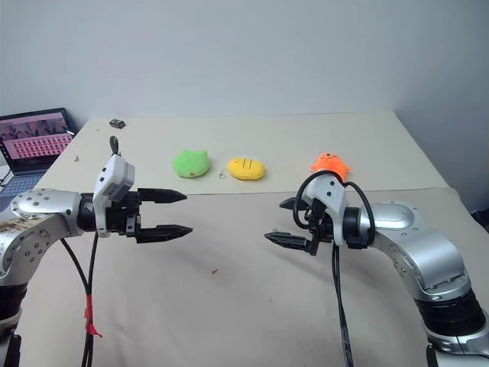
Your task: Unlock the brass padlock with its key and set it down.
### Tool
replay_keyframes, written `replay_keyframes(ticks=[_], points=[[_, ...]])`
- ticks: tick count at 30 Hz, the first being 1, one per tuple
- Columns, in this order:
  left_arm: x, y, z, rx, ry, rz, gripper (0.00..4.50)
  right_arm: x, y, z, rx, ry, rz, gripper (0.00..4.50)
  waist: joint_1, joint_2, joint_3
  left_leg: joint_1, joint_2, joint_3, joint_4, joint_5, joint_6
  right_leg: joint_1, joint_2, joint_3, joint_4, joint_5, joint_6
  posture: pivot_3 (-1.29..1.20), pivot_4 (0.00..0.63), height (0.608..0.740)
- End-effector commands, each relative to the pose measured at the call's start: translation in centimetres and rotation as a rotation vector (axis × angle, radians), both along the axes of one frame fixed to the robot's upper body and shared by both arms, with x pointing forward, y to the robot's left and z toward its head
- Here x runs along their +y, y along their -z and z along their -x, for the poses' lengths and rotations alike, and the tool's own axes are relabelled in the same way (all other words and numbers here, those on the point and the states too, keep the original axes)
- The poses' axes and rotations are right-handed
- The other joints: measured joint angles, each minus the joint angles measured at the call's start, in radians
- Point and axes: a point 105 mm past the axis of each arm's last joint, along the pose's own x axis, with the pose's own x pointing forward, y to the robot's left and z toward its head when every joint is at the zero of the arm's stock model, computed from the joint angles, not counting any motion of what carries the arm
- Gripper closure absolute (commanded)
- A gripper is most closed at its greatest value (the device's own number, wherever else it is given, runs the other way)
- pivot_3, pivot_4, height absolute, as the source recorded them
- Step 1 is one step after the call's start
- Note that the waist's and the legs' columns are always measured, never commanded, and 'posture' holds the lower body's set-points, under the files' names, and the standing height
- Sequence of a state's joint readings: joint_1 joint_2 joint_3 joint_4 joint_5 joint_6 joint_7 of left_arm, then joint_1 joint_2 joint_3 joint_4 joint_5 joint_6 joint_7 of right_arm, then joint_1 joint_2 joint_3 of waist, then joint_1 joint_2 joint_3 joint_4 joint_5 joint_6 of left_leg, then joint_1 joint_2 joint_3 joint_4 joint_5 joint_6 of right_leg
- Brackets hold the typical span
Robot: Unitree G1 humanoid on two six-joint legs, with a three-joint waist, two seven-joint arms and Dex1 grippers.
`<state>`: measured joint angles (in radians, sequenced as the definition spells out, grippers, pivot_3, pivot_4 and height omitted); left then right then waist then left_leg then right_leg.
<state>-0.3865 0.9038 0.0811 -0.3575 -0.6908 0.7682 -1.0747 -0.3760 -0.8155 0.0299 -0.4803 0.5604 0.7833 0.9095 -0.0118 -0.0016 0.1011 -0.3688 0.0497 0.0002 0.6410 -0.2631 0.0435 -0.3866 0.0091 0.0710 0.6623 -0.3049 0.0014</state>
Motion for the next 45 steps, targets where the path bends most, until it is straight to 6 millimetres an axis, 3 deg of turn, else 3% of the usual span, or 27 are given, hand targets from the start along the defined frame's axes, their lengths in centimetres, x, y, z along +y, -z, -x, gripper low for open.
replay_keyframes(ticks=[1, 4, 8, 14, 19, 23, 29, 35, 45], points=[[-0.4, -1.1, 0.2, -0.016, 0.043, 0.010, 0.03, 0.4, -0.9, 0.0, -0.068, -0.011, 0.006, 0.00, -0.002, 0.000, 0.000, 0.000, 0.000, 0.000, 0.000, 0.000, 0.000, 0.000, 0.000, 0.000, 0.000, 0.000, 0.000, 0.00, 0.150, 0.655], [-1.2, -3.2, -0.6, -0.003, 0.081, 0.136, 0.03, 0.7, -1.2, 0.4, -0.065, 0.009, -0.021, 0.00, 0.002, 0.001, 0.000, 0.000, 0.000, 0.000, 0.000, 0.000, 0.000, 0.000, 0.000, 0.000, 0.000, 0.000, 0.000, 0.00, 0.150, 0.655], [-1.9, -2.9, -0.9, 0.026, 0.127, 0.086, 0.03, 0.7, -1.6, 0.7, -0.037, 0.041, -0.129, 0.00, 0.003, 0.001, -0.001, -0.001, 0.000, -0.001, 0.000, 0.000, 0.000, 0.000, 0.001, -0.001, 0.000, 0.000, 0.000, 0.00, 0.150, 0.655], [-3.4, -1.5, -1.6, -0.010, 0.166, -0.040, 0.03, -1.2, 2.9, -0.9, -0.048, 0.182, 0.015, 0.00, 0.001, 0.002, -0.002, -0.002, -0.001, -0.001, 0.000, 0.000, 0.000, 0.000, 0.000, 0.001, -0.001, 0.000, 0.000, 0.00, 0.150, 0.655], [-3.9, -1.5, -1.9, -0.064, 0.186, -0.083, 0.03, -1.1, 5.3, -2.1, -0.079, 0.208, 0.043, 0.00, -0.004, 0.000, 0.000, -0.001, -0.001, 0.000, 0.000, 0.000, 0.000, 0.000, 0.001, 0.002, 0.000, 0.000, 0.000, 0.00, 0.150, 0.655], [-4.0, -3.1, -3.2, -0.158, 0.104, 0.006, 0.03, -0.2, 7.5, -3.6, -0.046, 0.229, 0.005, 0.00, -0.003, 0.000, 0.000, 0.000, 0.000, -0.001, 0.001, 0.001, 0.002, 0.000, 0.003, 0.002, 0.002, 0.000, 0.000, 0.00, 0.150, 0.655], [-3.5, -3.5, -3.4, -0.179, 0.058, 0.020, 0.03, 0.0, 9.1, -4.7, -0.049, 0.268, -0.012, 0.00, -0.001, 0.003, -0.002, -0.001, 0.000, -0.001, 0.002, 0.001, 0.003, 0.000, 0.002, 0.002, 0.002, 0.000, 0.000, 0.00, 0.150, 0.655], [-3.0, -3.7, -3.4, -0.183, 0.033, 0.023, 0.03, -1.1, 9.1, -5.1, -0.062, 0.319, -0.024, 0.00, 0.000, 0.004, -0.003, -0.003, -0.001, -0.001, 0.002, 0.001, 0.003, 0.000, 0.001, 0.002, 0.002, 0.004, -0.006, 0.00, 0.150, 0.655], [-3.2, -3.4, -3.3, -0.185, 0.040, 0.023, 0.03, -2.8, 9.8, -3.9, -0.046, 0.360, 0.015, 0.00, -0.001, 0.004, -0.003, -0.002, -0.001, -0.001, 0.002, 0.002, 0.002, 0.000, 0.001, 0.002, 0.002, 0.002, -0.004, 0.00, 0.150, 0.655]])
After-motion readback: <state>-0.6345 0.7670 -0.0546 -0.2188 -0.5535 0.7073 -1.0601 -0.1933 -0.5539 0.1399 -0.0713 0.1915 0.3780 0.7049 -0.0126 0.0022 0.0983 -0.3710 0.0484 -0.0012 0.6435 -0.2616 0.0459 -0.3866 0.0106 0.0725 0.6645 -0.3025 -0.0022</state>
